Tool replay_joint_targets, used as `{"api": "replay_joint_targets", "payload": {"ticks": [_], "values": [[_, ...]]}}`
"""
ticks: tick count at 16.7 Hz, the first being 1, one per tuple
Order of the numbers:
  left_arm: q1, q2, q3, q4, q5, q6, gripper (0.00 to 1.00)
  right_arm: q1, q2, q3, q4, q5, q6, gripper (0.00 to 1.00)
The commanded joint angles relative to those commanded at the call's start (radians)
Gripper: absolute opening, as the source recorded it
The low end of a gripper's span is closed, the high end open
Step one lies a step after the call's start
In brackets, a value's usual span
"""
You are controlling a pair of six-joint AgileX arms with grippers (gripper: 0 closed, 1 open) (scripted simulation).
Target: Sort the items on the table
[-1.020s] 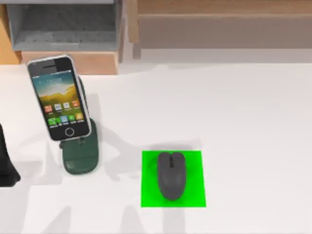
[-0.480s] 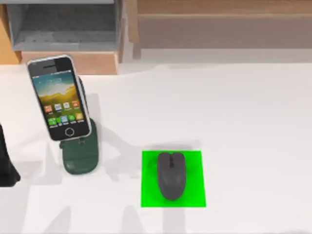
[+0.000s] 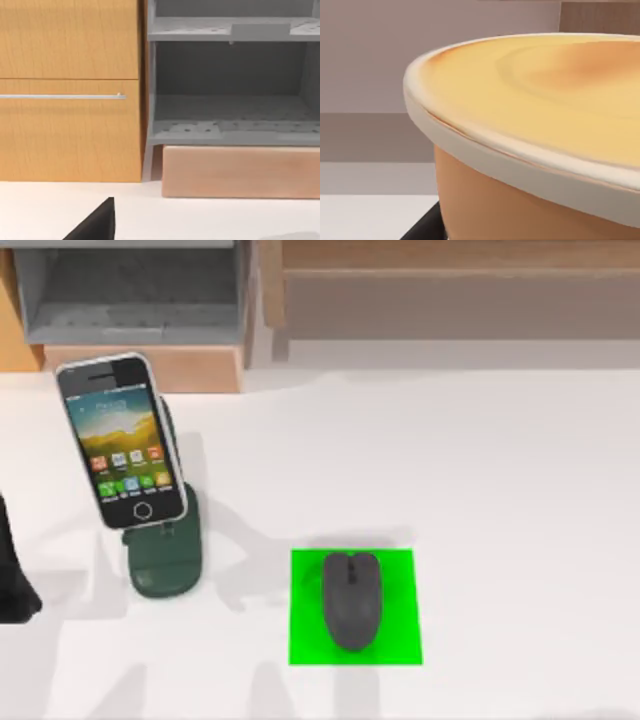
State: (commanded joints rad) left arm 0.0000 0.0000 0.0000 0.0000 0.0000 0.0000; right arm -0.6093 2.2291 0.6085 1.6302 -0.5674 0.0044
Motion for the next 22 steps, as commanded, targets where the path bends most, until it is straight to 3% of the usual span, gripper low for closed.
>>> {"api": "replay_joint_targets", "payload": {"ticks": [10, 22], "values": [[0.0, 0.0, 0.0, 0.0, 0.0, 0.0, 1.0, 0.0, 0.0, 0.0, 0.0, 0.0, 0.0, 0.02], [0.0, 0.0, 0.0, 0.0, 0.0, 0.0, 1.0, -0.001, -0.027, -0.005, -0.022, 0.0, 0.002, 0.0]]}}
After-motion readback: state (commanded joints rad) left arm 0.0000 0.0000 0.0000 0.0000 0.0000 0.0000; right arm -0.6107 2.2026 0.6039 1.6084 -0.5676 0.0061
